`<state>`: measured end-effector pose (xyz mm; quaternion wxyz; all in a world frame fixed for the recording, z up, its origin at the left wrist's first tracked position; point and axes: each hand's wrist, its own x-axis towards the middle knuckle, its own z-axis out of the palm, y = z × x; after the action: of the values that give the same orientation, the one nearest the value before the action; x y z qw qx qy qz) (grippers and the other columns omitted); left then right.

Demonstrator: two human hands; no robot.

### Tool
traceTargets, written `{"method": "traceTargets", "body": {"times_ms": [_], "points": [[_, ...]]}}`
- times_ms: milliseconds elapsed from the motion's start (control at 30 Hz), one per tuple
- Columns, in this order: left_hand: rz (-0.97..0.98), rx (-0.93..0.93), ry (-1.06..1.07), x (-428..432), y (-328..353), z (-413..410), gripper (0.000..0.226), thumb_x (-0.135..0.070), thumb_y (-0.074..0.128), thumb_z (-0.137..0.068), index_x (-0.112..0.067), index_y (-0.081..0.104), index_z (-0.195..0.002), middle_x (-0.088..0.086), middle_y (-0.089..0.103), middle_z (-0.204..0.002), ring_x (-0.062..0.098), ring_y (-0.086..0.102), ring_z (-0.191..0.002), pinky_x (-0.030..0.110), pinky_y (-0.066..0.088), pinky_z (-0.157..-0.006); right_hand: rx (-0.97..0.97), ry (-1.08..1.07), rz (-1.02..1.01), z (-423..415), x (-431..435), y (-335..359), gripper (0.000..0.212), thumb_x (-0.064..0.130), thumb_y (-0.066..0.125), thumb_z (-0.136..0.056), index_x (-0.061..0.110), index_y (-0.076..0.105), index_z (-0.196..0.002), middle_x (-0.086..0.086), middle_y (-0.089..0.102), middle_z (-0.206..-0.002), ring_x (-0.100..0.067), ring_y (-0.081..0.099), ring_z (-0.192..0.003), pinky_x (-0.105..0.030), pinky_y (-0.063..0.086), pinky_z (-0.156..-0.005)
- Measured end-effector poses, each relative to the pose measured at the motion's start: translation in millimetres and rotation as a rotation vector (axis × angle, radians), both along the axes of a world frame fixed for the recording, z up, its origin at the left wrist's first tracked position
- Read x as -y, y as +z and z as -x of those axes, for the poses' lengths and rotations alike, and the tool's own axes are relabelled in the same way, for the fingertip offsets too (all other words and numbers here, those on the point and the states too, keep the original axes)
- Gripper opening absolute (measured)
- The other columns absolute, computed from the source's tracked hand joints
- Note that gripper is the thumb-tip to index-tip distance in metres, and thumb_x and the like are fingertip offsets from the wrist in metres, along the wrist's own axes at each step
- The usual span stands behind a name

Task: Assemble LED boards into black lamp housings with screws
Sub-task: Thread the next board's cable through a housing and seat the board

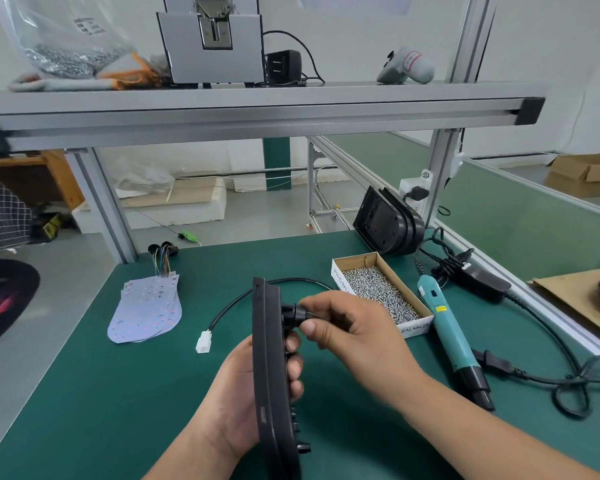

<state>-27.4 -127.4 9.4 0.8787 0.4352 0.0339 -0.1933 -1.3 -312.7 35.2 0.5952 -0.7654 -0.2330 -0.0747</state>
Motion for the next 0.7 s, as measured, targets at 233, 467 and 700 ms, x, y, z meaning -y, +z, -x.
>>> {"method": "traceTargets", "body": {"times_ms": [233,467,700], "points": [[-0.134,0.057,0.159,10,2,-1,0.019,-0.014,0.053,-0.103,-0.006,0.07,-0.102,0.013,0.058,-0.075,0.021,0.055,-0.054,0.033,0.05,-0.049,-0.113,0.01,-0.164,3,-5,0,0.018,0.026,0.081,-0.088,0.036,0.077,-0.102,0.01,0.076,-0.083,-0.001,0.066,-0.072,-0.021,0.052,-0.071],[-0.146,0.224,0.202,12,2,2,0.03,-0.017,0.049,-0.11,-0.019,0.079,-0.111,0.003,0.072,-0.086,0.017,0.066,-0.071,0.031,0.054,-0.063,-0.085,-0.103,-0.174,9,-6,-1,0.022,0.022,0.08,-0.086,0.022,0.083,-0.107,0.008,0.079,-0.095,-0.008,0.074,-0.093,-0.033,0.058,-0.087],[-0.198,0.332,0.25,12,7,3,0.032,-0.038,0.073,-0.094,-0.019,0.075,-0.118,0.01,0.078,-0.116,0.017,0.076,-0.098,0.024,0.059,-0.074,0.078,-0.117,-0.033,13,-1,4,0.027,0.022,0.072,-0.092,0.035,0.077,-0.116,0.016,0.077,-0.102,-0.008,0.073,-0.102,-0.018,0.053,-0.087]]}}
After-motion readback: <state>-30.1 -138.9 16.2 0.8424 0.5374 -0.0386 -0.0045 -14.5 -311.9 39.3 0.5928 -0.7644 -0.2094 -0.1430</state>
